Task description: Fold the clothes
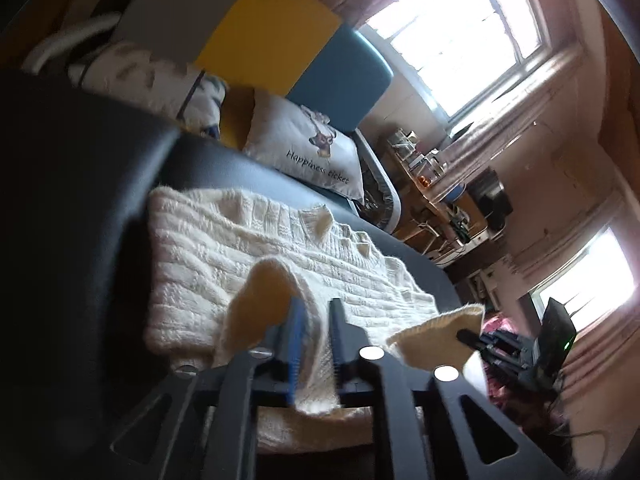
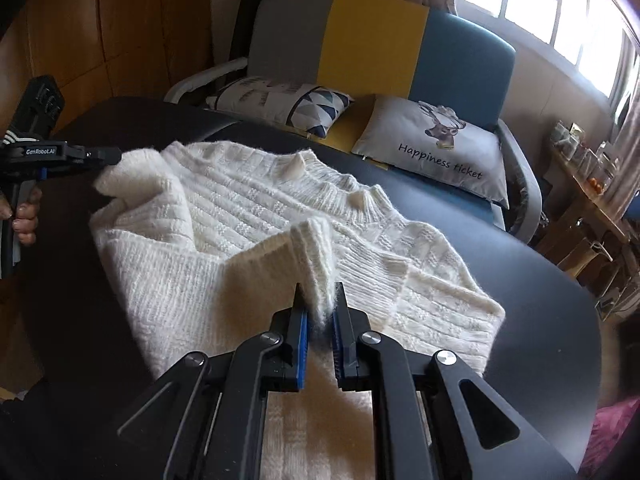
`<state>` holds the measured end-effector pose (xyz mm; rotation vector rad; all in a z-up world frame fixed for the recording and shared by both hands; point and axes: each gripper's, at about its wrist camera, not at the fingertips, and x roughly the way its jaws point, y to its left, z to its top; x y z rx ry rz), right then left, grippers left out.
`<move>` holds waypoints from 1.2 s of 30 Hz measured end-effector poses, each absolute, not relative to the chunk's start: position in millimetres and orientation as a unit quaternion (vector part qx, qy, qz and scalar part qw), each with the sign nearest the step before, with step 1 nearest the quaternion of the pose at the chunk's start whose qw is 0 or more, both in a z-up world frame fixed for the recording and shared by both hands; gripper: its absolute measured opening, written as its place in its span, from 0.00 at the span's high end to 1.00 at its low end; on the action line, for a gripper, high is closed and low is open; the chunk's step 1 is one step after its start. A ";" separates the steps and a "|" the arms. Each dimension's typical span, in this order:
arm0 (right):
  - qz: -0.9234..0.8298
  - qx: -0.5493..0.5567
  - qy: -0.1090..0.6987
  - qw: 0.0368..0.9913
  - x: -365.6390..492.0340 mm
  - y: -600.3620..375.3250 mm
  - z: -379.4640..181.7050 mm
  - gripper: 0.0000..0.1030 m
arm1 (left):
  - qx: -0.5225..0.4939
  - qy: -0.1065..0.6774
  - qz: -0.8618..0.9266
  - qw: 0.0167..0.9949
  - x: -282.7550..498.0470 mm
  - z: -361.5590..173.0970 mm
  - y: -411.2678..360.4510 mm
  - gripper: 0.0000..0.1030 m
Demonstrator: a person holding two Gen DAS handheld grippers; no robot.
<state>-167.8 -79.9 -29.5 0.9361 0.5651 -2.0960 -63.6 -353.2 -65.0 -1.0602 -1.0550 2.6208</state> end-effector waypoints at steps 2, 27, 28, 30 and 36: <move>-0.819 0.371 0.222 0.378 -167.8 -78.6 -32.2 0.90 | -0.356 -0.357 0.861 0.068 -68.0 -68.8 -357.6 0.81; -0.864 0.304 0.196 0.351 -161.8 -39.0 17.7 0.90 | -0.216 -0.403 0.876 0.153 -32.6 4.4 -371.9 0.94; -0.869 0.301 0.192 0.344 -167.3 -35.9 21.7 0.90 | -0.211 -0.403 0.877 0.152 -35.9 9.1 -374.5 0.94; -0.877 0.303 0.180 0.327 -183.5 -29.5 23.8 0.90 | -0.218 -0.399 0.881 0.131 -48.6 10.2 -381.4 0.94; -0.876 0.367 0.132 0.282 -239.9 -20.6 -22.6 0.90 | -0.283 -0.422 0.858 0.075 -100.2 -34.7 -388.1 0.94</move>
